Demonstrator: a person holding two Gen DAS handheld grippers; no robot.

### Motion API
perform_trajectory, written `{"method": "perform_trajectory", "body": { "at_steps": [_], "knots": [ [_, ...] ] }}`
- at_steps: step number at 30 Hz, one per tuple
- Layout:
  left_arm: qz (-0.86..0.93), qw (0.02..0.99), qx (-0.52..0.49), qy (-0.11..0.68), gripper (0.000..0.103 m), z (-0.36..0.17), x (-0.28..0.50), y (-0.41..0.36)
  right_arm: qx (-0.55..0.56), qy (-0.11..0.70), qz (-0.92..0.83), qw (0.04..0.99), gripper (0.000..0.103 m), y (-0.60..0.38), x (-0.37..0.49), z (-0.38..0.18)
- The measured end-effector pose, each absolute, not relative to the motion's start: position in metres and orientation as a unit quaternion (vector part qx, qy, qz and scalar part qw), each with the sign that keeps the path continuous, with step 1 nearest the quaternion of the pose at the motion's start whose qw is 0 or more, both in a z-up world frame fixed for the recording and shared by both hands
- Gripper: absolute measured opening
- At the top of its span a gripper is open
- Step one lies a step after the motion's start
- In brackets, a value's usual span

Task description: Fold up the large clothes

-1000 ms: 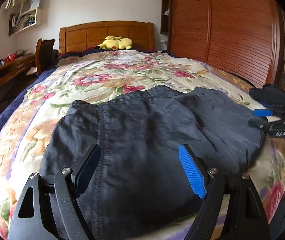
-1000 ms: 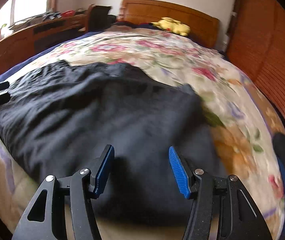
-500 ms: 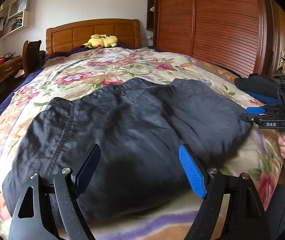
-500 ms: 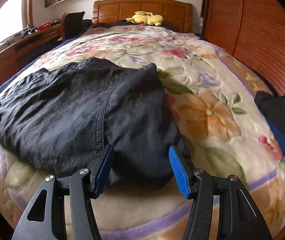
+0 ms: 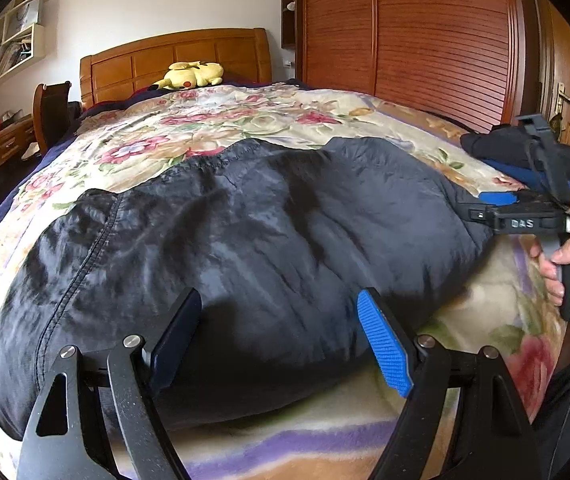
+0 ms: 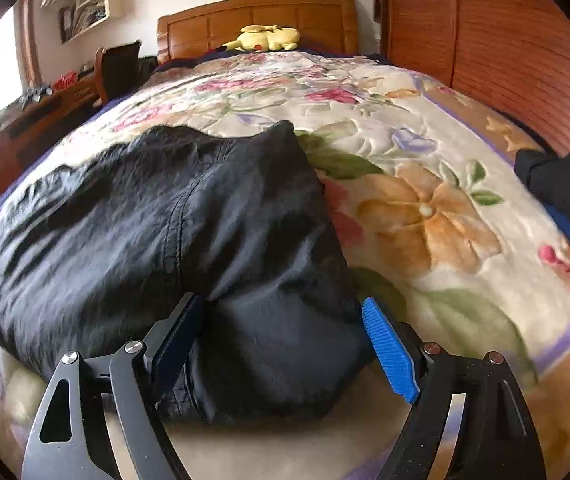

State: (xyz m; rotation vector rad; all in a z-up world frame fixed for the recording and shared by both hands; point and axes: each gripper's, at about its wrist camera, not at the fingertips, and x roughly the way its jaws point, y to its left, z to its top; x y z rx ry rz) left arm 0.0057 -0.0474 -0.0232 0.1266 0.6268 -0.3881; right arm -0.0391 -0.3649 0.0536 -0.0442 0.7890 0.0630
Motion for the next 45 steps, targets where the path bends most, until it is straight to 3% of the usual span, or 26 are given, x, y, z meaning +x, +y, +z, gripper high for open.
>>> {"method": "perform_trajectory", "body": {
  "at_steps": [14, 20, 28, 30, 35, 37, 44, 45],
  "knots": [
    [-0.184, 0.927, 0.083, 0.315, 0.081, -0.032, 0.005, -0.058, 0.047, 0.427, 0.089, 0.899, 0.081, -0.395, -0.033, 0.042],
    [-0.182, 0.927, 0.085, 0.316, 0.081, -0.032, 0.005, -0.058, 0.062, 0.432, 0.111, 0.893, 0.066, -0.397, -0.033, 0.041],
    [-0.183, 0.927, 0.084, 0.316, 0.081, -0.032, 0.005, -0.058, 0.058, 0.420, 0.132, 0.896, 0.029, -0.388, -0.036, 0.046],
    [-0.183, 0.927, 0.084, 0.317, 0.081, -0.033, 0.005, -0.057, 0.057, 0.408, 0.127, 0.902, 0.027, -0.387, -0.040, 0.050],
    [-0.183, 0.927, 0.085, 0.317, 0.081, -0.033, 0.006, -0.057, 0.042, 0.402, 0.114, 0.907, 0.035, -0.384, -0.043, 0.048],
    [-0.183, 0.927, 0.085, 0.317, 0.081, -0.033, 0.006, -0.057, 0.043, 0.413, 0.098, 0.904, 0.052, -0.385, -0.038, 0.042],
    [-0.183, 0.926, 0.085, 0.318, 0.081, -0.033, 0.006, -0.057, 0.085, 0.436, 0.116, 0.889, 0.055, -0.392, -0.026, 0.031],
    [-0.183, 0.926, 0.085, 0.318, 0.081, -0.033, 0.006, -0.057, 0.087, 0.435, 0.119, 0.888, 0.047, -0.392, -0.025, 0.031]
  ]
}}
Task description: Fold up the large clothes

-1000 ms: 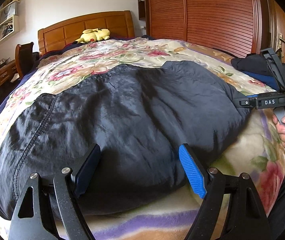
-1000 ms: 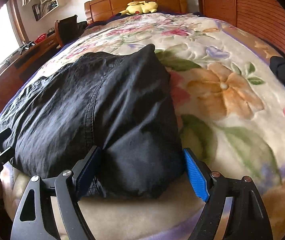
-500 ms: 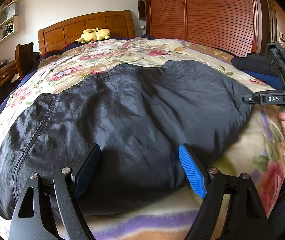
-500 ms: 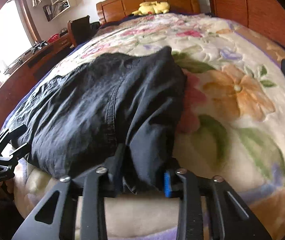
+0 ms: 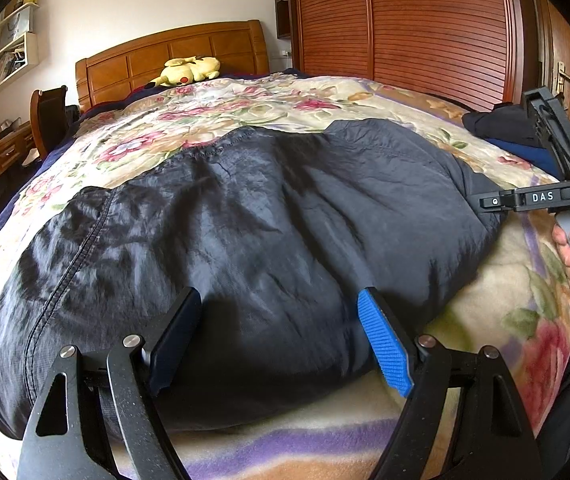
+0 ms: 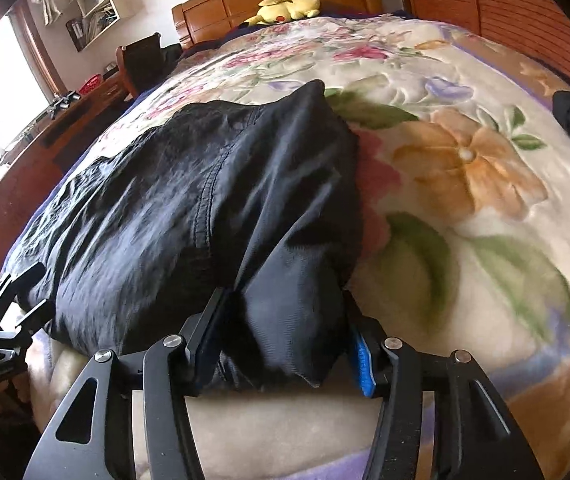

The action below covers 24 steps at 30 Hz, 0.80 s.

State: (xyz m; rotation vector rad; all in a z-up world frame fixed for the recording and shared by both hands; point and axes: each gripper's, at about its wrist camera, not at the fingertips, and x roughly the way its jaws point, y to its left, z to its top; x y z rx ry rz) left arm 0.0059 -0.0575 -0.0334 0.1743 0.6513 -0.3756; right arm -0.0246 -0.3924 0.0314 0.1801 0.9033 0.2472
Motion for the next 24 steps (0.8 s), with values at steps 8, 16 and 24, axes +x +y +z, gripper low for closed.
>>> {"method": "perform_trajectory", "body": {
  "at_steps": [8, 16, 24],
  "knots": [
    [-0.179, 0.925, 0.091, 0.323, 0.081, -0.035, 0.006, -0.057, 0.125, 0.355, 0.167, 0.911, 0.021, -0.405, -0.039, 0.065],
    [-0.183, 0.929, 0.069, 0.315, 0.081, -0.025, 0.003, -0.044, 0.070, 0.287, 0.187, 0.937, 0.020, -0.367, -0.053, 0.101],
    [-0.178, 0.945, 0.024, 0.275, 0.081, 0.010, -0.006, 0.011, -0.013, 0.284, 0.206, 0.936, 0.019, -0.309, -0.050, 0.135]
  ]
}}
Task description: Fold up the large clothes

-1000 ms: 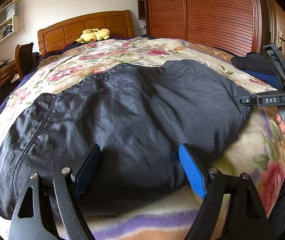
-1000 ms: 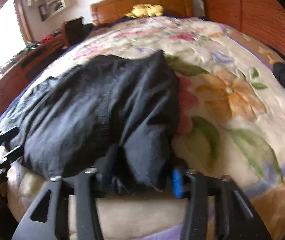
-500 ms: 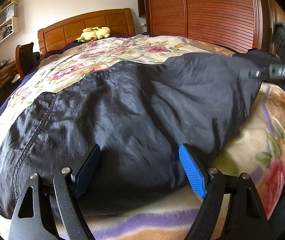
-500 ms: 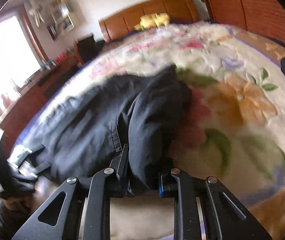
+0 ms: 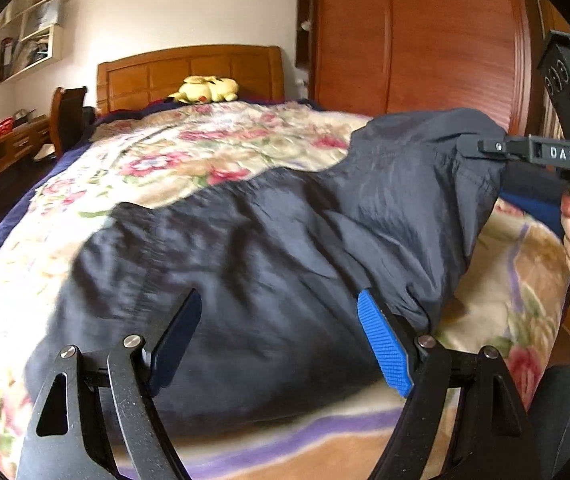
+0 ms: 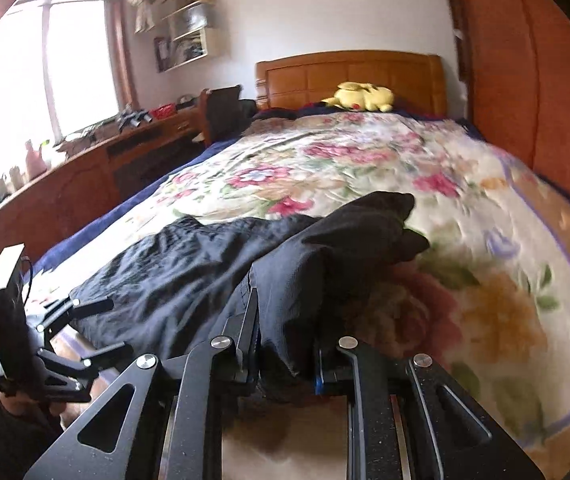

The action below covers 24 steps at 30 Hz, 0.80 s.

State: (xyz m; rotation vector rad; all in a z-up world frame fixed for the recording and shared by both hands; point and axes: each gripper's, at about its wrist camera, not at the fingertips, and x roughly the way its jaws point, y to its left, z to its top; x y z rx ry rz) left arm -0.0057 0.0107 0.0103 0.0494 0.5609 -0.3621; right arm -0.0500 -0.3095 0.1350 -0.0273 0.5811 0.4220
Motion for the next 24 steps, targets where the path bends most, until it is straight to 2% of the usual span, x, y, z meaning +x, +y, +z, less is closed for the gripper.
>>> {"method": "perform_trajectory", "body": {
  "at_steps": [13, 24],
  "knots": [
    [-0.102, 0.960, -0.021, 0.259, 0.081, 0.013, -0.029, 0.129, -0.104, 0.274, 0.296, 0.909, 0.017, -0.181, -0.036, 0.154],
    [-0.039, 0.964, -0.072, 0.252, 0.081, 0.003, -0.042, 0.195, -0.142, 0.285, 0.394, 0.862, 0.015, -0.081, -0.032, 0.131]
  ]
}}
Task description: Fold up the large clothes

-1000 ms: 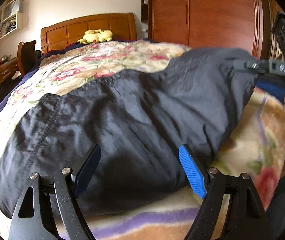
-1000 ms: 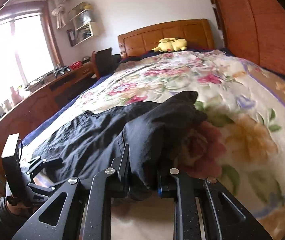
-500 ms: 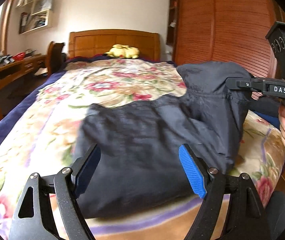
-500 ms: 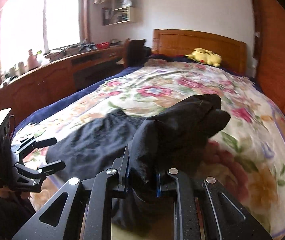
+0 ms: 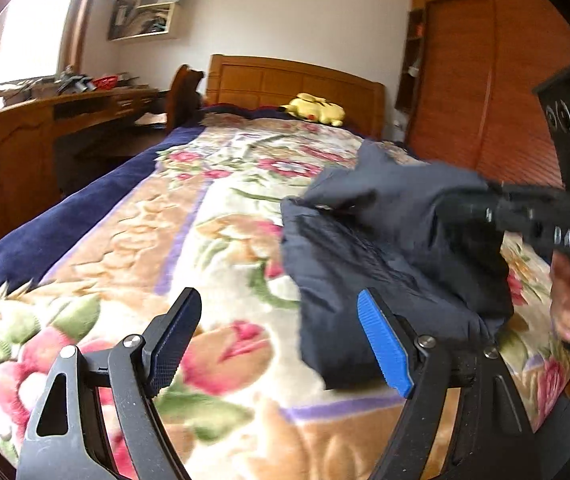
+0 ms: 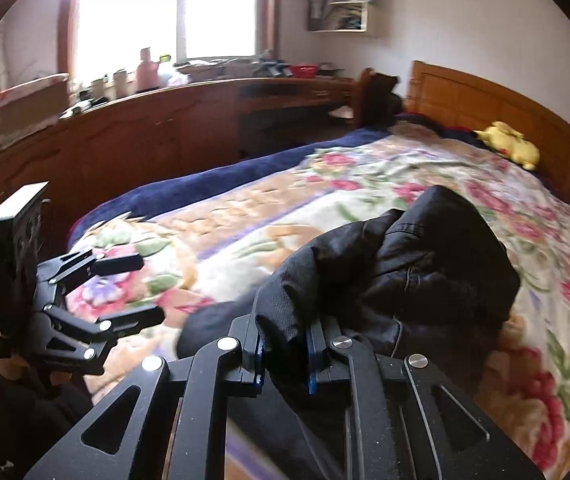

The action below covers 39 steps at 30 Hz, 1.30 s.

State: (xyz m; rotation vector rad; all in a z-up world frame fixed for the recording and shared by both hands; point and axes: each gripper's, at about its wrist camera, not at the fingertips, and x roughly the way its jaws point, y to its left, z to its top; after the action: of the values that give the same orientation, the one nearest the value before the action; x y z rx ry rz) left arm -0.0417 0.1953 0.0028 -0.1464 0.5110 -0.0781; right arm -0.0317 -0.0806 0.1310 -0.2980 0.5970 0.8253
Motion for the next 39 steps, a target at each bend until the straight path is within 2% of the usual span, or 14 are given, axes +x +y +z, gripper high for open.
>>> {"method": "perform_trajectory", "body": {
  "at_steps": [5, 9, 11, 13, 16, 18, 26, 33, 36, 39],
  "knots": [
    [-0.027, 0.965, -0.094, 0.245, 0.081, 0.003, -0.045, 0.213, -0.152, 0.320, 0.422, 0.835, 0.015, -0.053, -0.023, 0.101],
    [-0.026, 0.965, -0.095, 0.243, 0.081, 0.002, -0.045, 0.214, -0.149, 0.325, 0.420, 0.834, 0.021, -0.054, -0.015, 0.093],
    [-0.025, 0.965, -0.093, 0.245, 0.081, 0.000, -0.045, 0.213, -0.140, 0.327, 0.424, 0.833, 0.032, -0.056, -0.018, 0.100],
    [-0.025, 0.965, -0.093, 0.245, 0.081, 0.000, -0.044, 0.214, -0.135, 0.318, 0.426, 0.836, 0.051, -0.058, -0.024, 0.111],
    [-0.026, 0.965, -0.091, 0.244, 0.081, -0.001, -0.044, 0.211, -0.117, 0.284, 0.432, 0.848, 0.062, -0.073, -0.036, 0.130],
    [-0.027, 0.965, -0.090, 0.244, 0.081, -0.001, -0.045, 0.209, -0.119, 0.261, 0.412, 0.865, 0.065, -0.082, -0.036, 0.140],
    [-0.028, 0.965, -0.085, 0.245, 0.081, -0.001, -0.045, 0.205, -0.155, 0.302, 0.327, 0.882, 0.064, -0.089, -0.008, 0.111],
    [-0.027, 0.965, -0.080, 0.250, 0.081, -0.003, -0.045, 0.203, -0.132, 0.354, 0.337, 0.862, 0.054, -0.064, 0.009, 0.075],
    [-0.026, 0.964, -0.077, 0.254, 0.081, -0.005, -0.045, 0.203, -0.119, 0.379, 0.345, 0.850, 0.047, -0.056, 0.020, 0.064],
    [-0.025, 0.964, -0.074, 0.254, 0.081, -0.004, -0.048, 0.201, -0.103, 0.392, 0.352, 0.844, 0.045, -0.049, 0.032, 0.056]
  ]
}}
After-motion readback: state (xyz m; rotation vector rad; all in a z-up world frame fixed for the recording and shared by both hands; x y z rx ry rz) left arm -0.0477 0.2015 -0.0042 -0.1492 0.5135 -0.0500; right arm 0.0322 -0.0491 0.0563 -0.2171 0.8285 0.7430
